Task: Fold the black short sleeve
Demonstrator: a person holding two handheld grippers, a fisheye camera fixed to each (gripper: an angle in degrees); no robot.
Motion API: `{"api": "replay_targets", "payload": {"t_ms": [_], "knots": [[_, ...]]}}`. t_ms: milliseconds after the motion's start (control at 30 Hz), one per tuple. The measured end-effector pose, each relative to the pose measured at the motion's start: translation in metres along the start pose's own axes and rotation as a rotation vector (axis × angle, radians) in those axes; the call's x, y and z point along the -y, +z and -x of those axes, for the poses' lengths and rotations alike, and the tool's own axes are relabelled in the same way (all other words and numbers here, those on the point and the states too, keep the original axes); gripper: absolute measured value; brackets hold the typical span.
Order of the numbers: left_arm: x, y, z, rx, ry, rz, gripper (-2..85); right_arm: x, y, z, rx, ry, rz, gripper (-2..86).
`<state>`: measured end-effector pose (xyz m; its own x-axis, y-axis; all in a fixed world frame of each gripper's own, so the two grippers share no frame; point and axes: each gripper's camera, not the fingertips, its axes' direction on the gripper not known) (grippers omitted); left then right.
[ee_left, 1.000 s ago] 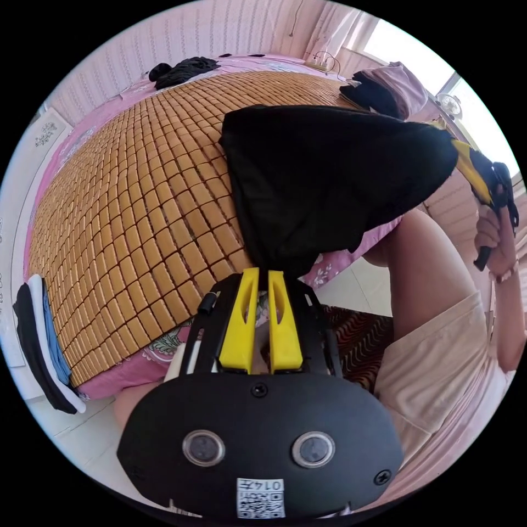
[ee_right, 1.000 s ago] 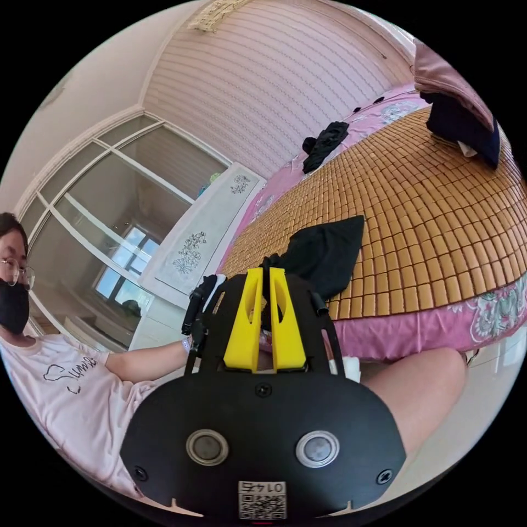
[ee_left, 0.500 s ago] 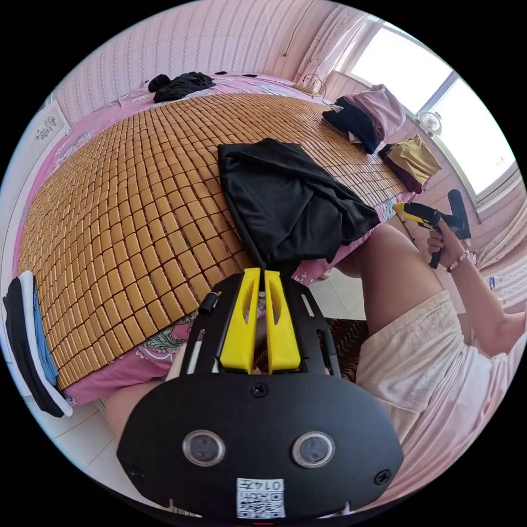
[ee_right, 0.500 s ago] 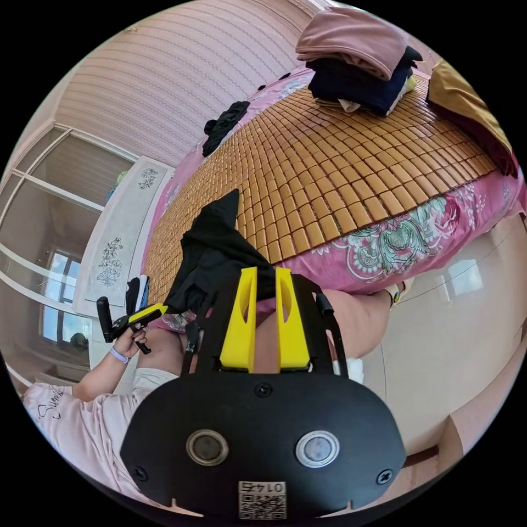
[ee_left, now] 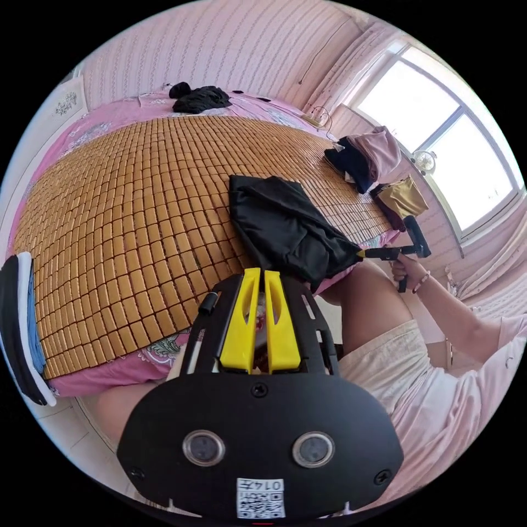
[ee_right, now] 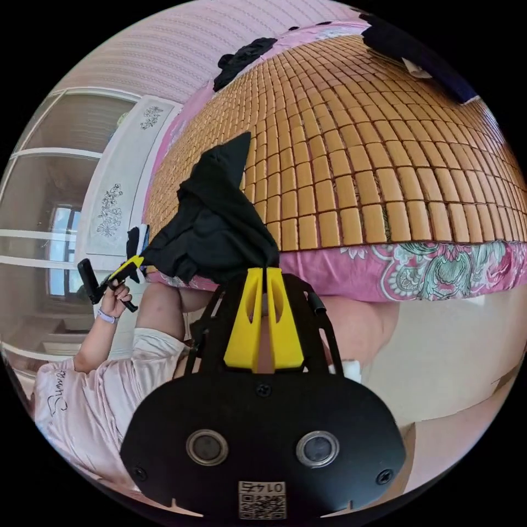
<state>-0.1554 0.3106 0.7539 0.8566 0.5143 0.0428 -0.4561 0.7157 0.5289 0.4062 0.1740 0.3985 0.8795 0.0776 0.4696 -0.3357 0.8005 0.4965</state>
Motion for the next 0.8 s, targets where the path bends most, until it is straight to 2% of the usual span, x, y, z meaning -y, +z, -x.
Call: {"api": "replay_targets", "payload": {"t_ms": [133, 233, 400, 567, 700, 800], "knots": [[-0.007, -0.046, 0.004, 0.024, 0.019, -0.095, -1.0, -0.018, -0.079, 0.004, 0.333, -0.036, -0.192, 0.2], [-0.006, -0.102, 0.004, 0.054, 0.057, -0.205, -1.0, -0.023, -0.147, 0.037, 0.425, -0.155, -0.335, 0.2], [-0.023, -0.22, 0.006, 0.039, 0.006, -0.498, -1.0, -0.035, -0.24, 0.113, 0.49, -0.372, -0.504, 0.1], [-0.069, -0.321, -0.018, 0.044, 0.098, -0.782, -1.0, -0.065, -0.32, 0.213, 0.459, -0.575, -0.655, 0.1], [-0.13, -0.399, -0.05, 0.145, 0.167, -1.061, -1.0, -0.099, -0.362, 0.276, 0.414, -0.731, -0.753, 0.1], [-0.176, -0.432, -0.075, 0.235, 0.223, -1.139, -1.0, -0.131, -0.387, 0.317, 0.403, -0.831, -0.796, 0.1]]}}
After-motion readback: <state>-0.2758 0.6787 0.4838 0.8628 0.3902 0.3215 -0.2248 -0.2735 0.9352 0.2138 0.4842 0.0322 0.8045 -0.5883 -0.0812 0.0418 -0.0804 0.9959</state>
